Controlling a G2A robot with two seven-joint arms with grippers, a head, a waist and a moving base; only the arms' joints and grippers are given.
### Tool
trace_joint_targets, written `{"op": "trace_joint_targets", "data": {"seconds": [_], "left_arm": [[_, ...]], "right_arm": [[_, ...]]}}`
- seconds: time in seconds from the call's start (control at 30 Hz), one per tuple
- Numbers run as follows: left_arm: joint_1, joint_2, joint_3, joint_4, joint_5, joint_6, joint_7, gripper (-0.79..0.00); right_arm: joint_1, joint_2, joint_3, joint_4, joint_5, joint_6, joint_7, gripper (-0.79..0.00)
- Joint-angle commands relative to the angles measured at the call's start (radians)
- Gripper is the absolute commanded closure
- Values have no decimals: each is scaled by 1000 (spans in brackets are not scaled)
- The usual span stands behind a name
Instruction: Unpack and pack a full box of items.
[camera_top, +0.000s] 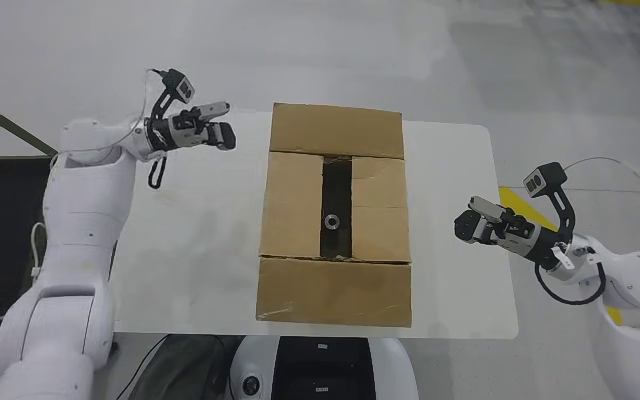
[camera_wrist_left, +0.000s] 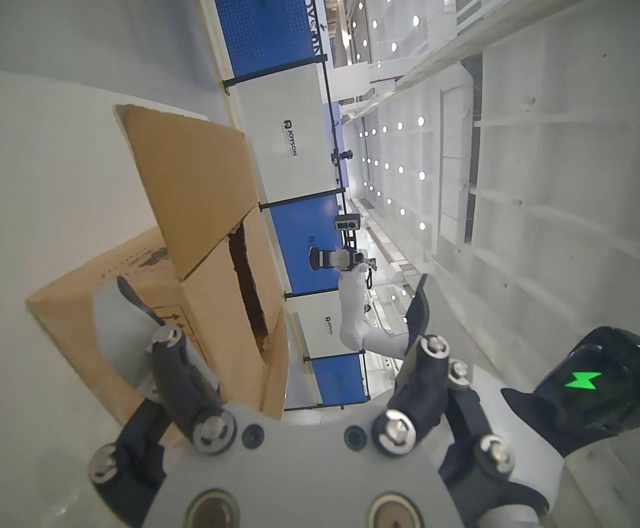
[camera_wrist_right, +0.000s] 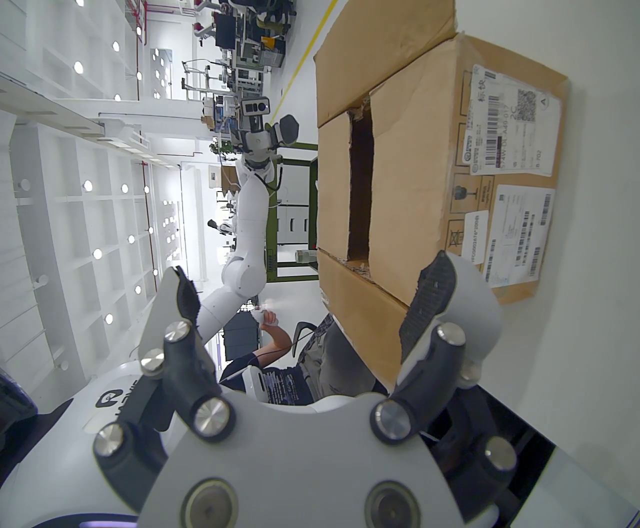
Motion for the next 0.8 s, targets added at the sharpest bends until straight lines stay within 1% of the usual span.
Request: {"op": "trace_joint_targets", "data": {"seconds": [0.0, 0.1, 0.23, 0.3, 0.33, 0.37, 0.5, 0.63, 0.77], "left_arm": [[56, 17, -54, -52, -13, 21, -15, -785], [114, 35, -117, -95, -48, 45, -50, -785], [141, 54, -179, -104, -47, 55, -66, -785], [139, 63, -202, -94, -58, 60, -100, -785], [134, 68, -217, -76, -51, 62, -102, -785], [127, 75, -229, -59, -9, 60, -82, -785], [96, 92, -256, -13, 15, 61, -106, -785], [86, 105, -261, 0, -1, 50, -106, -785], [86, 106, -260, 1, -2, 49, -106, -785]], "right_arm": [[0, 0, 0, 0, 0, 0, 0, -785], [0, 0, 0, 0, 0, 0, 0, -785], [0, 0, 0, 0, 0, 0, 0, -785], [0, 0, 0, 0, 0, 0, 0, -785], [0, 0, 0, 0, 0, 0, 0, -785], [0, 0, 0, 0, 0, 0, 0, -785], [0, 0, 0, 0, 0, 0, 0, -785], [0, 0, 0, 0, 0, 0, 0, -785], [0, 0, 0, 0, 0, 0, 0, -785]]}}
